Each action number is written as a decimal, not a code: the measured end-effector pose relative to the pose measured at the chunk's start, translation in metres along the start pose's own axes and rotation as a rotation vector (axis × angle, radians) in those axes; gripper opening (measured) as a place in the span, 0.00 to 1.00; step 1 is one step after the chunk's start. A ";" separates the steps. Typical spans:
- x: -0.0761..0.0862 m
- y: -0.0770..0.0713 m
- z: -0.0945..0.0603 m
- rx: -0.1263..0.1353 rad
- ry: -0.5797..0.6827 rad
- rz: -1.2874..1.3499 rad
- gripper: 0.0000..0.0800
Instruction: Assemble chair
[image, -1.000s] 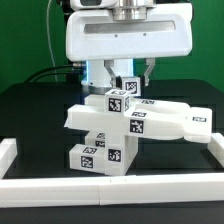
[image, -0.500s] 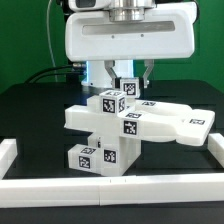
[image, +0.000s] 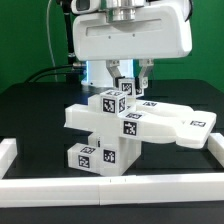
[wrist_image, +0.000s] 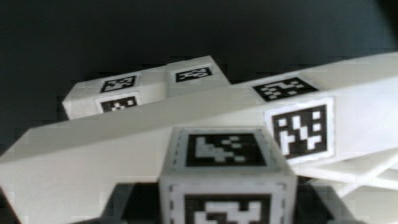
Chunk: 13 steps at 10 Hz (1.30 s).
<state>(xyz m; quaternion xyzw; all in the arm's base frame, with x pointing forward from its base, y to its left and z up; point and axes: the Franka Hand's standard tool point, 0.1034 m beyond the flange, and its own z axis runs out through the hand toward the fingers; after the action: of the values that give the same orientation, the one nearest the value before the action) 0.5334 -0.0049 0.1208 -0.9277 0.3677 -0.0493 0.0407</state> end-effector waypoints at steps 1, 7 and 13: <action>0.000 0.000 0.000 0.002 -0.001 0.051 0.36; -0.001 -0.001 -0.001 -0.007 -0.010 -0.108 0.80; -0.006 -0.003 0.001 -0.013 -0.014 -0.562 0.81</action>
Offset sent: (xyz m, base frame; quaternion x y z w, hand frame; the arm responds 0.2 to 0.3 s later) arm 0.0000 0.0000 0.0000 0.0000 0.0000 0.0000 1.0000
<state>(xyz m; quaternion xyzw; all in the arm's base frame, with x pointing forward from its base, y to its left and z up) 0.5310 0.0015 0.1194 -0.9939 0.0961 -0.0499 0.0218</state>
